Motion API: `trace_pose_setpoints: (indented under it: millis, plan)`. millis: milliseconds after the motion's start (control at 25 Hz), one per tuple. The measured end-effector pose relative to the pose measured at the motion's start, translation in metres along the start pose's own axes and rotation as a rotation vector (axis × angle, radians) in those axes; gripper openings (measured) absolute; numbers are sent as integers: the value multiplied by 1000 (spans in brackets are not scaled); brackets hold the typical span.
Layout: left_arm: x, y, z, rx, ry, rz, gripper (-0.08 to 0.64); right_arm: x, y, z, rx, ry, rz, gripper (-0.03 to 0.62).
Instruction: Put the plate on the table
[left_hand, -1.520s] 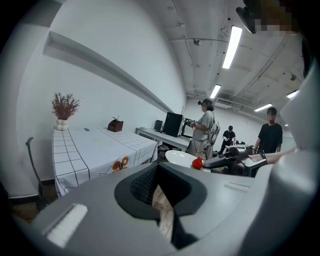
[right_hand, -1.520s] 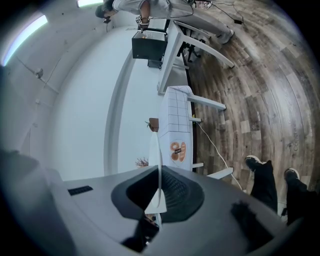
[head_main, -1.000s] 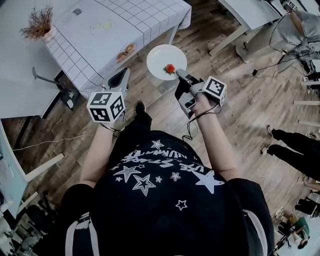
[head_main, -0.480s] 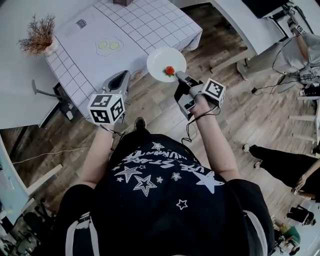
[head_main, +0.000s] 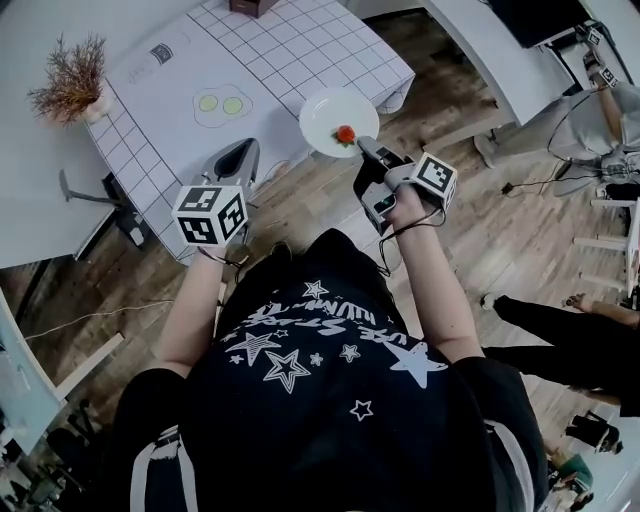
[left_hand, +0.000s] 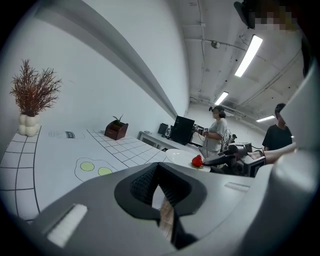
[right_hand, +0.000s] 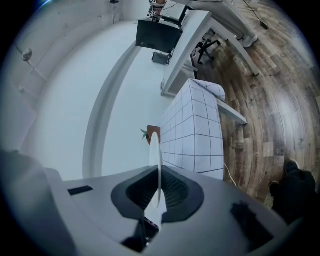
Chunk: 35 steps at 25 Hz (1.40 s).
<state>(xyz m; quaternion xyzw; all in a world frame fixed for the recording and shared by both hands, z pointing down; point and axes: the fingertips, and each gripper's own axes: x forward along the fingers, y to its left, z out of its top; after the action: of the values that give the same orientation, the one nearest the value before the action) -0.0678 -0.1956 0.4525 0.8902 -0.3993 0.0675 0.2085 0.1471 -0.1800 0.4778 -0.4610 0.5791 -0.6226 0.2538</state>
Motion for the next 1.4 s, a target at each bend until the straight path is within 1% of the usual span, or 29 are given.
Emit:
trace_pose_setpoints:
  millis: [200,320,440,520,720,880,1080,1240,1400]
  plan:
    - [20,14,7,-12,14,14,9,26,-2,21,3,16,-28,18]
    - [32,26,18,-20,0,46,9,51,1,37,-12,50,-34,18]
    - [47,38,26,-29,-18,100,9,80,4,57,-23,91,0,18]
    - [61,42,32,-39,-22,122,9,98,8,73,-21,112,29,18]
    - [103,58,57,-39,-37,164,9,143,18,116,-57,165,16,20]
    - [135,70,71,-60,-48,199,9,178,28,149,-66,193,45,18]
    - [173,76,88,-62,-56,229,9,211,30,186,-85,234,28,19]
    - [192,82,98,-83,-74,270,9,238,31,209,-94,273,13,18]
    - [210,89,103,-99,-74,309,9,265,26,235,-98,285,-6,20]
